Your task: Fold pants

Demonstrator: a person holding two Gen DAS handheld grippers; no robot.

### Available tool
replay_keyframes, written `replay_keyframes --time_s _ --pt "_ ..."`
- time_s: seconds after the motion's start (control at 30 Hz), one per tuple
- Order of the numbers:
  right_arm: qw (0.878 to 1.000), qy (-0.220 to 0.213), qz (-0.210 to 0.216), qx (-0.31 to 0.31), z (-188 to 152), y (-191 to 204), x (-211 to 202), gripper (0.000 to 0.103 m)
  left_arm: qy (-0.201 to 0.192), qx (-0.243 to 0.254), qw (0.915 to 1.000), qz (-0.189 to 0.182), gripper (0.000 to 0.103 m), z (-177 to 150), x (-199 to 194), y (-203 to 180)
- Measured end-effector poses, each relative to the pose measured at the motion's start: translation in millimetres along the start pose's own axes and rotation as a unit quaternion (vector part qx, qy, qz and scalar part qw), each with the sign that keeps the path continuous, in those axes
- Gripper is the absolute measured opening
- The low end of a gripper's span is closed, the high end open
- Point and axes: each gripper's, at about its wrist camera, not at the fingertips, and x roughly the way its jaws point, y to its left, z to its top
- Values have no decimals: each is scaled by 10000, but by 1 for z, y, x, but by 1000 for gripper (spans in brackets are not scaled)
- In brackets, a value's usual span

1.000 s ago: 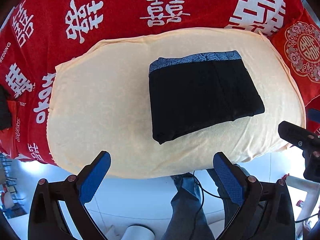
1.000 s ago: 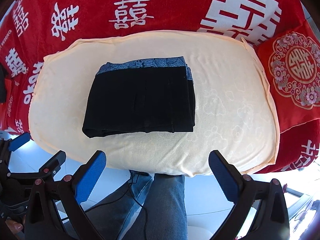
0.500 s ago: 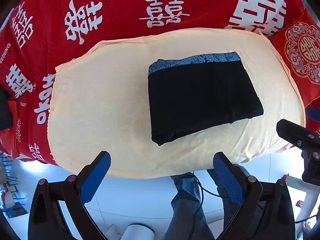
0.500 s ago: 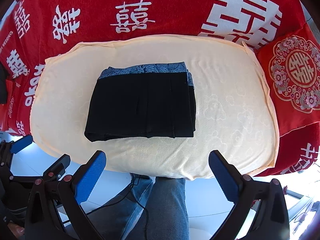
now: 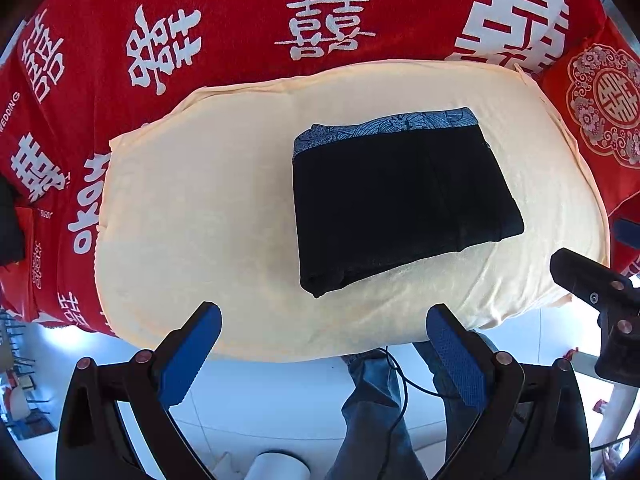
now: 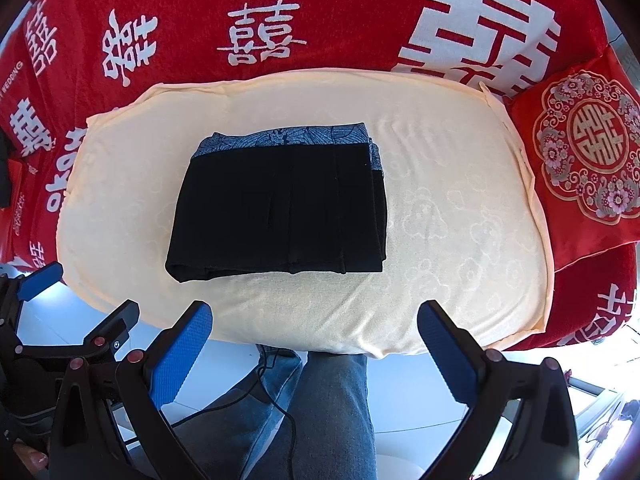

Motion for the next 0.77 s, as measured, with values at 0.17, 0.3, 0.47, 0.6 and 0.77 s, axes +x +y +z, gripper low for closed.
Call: replay_keyframes --time_s 0.17,0.3,0.47,0.6,0.77 --pt "10000 21 -15 -18 2 0 1 102 26 76 10000 -19 103 1 2 -5" --pt "10000 24 -24 -27 1 1 2 102 33 173 9998 -37 103 1 2 -10" --pt "10000 46 -37 -67 4 2 4 102 18 233 9997 -82 103 1 2 -14" --pt "9999 48 -44 -81 6 3 4 102 -48 183 9997 -182 103 2 1 -14" --pt "9999 62 -43 -71 8 3 4 102 -235 288 9991 -211 103 4 -6 -16"
